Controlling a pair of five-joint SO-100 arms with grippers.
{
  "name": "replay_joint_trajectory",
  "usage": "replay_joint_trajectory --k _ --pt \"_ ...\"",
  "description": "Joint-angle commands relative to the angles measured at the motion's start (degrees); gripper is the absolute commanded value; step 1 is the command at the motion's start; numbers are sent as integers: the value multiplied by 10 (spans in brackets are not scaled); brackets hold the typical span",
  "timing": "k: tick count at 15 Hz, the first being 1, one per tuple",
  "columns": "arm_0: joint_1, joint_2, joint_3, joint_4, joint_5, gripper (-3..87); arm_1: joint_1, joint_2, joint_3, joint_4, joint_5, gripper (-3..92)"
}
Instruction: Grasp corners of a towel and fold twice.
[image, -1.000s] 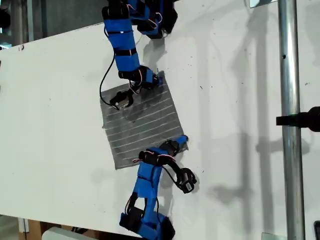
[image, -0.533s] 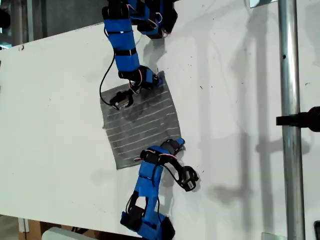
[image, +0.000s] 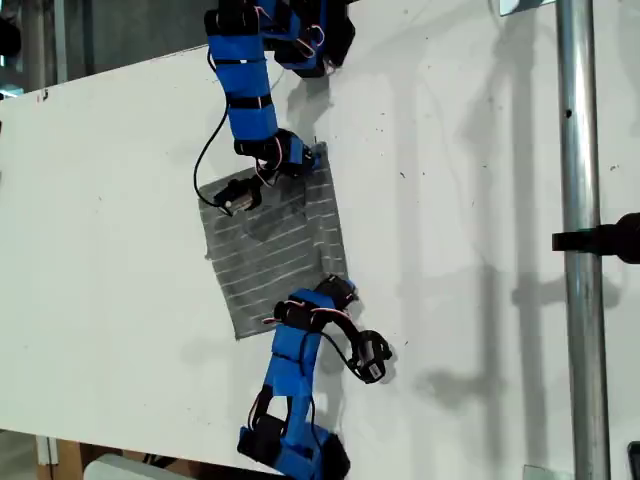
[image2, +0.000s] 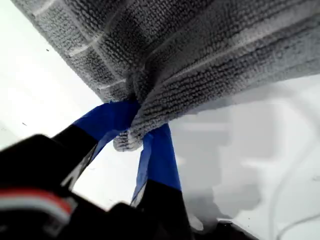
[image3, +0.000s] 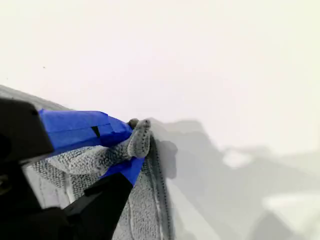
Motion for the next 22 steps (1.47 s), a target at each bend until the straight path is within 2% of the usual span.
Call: replay_joint_trajectory --k 1,4,6,8,9,11,14,17,19,22 --pt "28 100 9 11 1 -8 -59 91 -24 29 47 -2" --pt "78 150 29 61 -35 -8 -176 147 -53 29 142 -2" --pt "122 199 76 55 -83 -8 -253 144 -95 19 187 -2" --pt "140 265 152 15 -124 -8 -267 153 -103 0 198 -2" --pt "127 306 207 -22 -126 -8 -241 155 -96 5 192 -2" --pt "61 368 286 -57 -87 -8 -149 169 -81 15 143 -2" --pt "-89 410 336 -77 19 -8 43 176 -75 -2 23 -2" --pt "-248 412 319 -86 120 -8 222 142 -95 -66 -104 -2" --pt "-323 424 291 -76 171 -8 279 98 -145 -112 -164 -2" --pt "-357 479 272 -49 194 -8 303 120 -208 -134 -203 -2"
